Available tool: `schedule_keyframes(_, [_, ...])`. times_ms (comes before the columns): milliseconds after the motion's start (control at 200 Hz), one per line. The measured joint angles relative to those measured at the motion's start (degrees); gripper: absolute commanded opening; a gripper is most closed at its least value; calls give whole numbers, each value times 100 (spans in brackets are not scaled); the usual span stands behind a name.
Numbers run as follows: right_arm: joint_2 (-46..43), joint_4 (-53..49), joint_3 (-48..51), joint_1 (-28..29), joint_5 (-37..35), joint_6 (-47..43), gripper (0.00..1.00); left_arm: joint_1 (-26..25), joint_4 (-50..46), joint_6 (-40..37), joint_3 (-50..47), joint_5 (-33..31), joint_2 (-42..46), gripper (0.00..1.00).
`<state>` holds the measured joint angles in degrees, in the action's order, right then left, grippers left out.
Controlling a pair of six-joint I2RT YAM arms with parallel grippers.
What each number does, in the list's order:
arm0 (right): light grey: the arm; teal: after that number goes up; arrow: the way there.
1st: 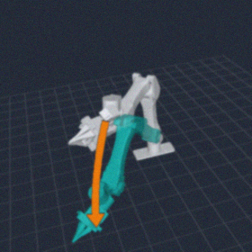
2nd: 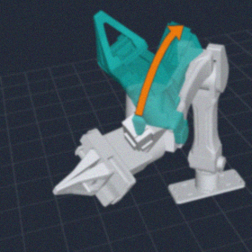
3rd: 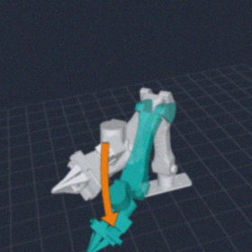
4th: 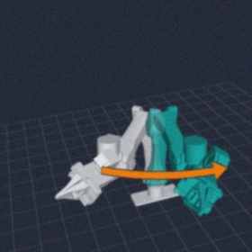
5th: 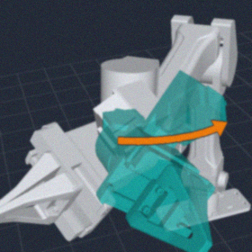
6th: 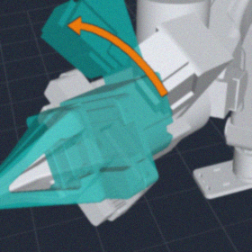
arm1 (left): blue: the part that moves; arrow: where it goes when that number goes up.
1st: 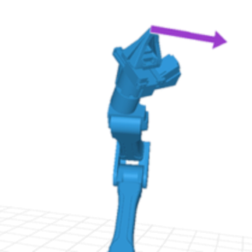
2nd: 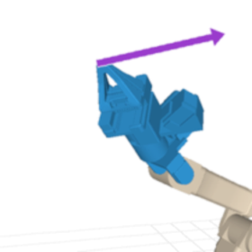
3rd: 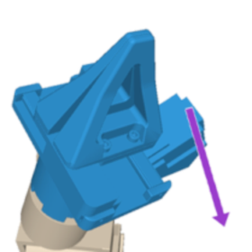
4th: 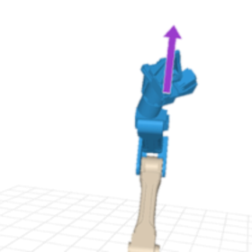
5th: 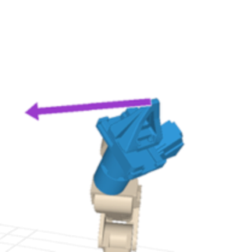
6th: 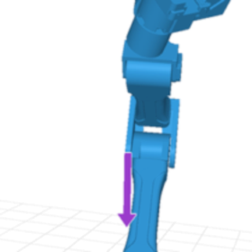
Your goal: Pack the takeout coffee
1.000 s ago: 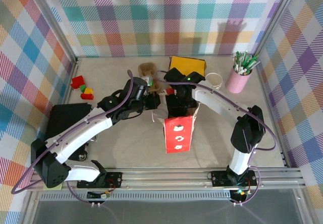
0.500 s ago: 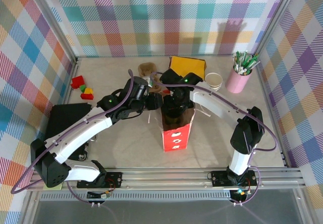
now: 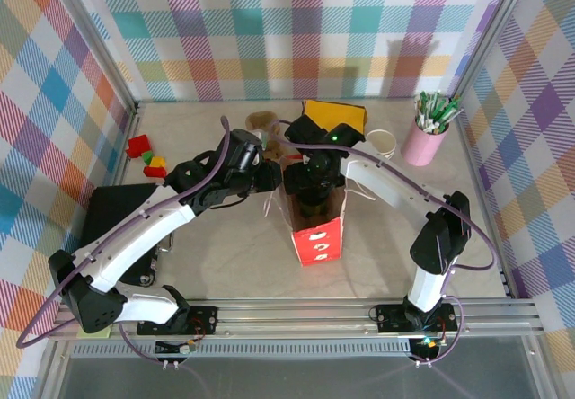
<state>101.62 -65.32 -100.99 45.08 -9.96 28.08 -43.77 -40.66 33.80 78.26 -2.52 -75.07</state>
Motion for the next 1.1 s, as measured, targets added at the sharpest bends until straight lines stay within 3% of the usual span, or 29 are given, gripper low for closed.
schedule_keyframes(320, [0,-52,-61,0,46,7,88,-2,-127,0,0,-11,-46,20])
schedule_keyframes(810, [-98,96,-59,76,177,114,84,-4,-192,153,304,11,-46,8])
schedule_keyframes(1100, [-109,50,-208,177,72,111,84,-9,-289,192,380,46,-52,13])
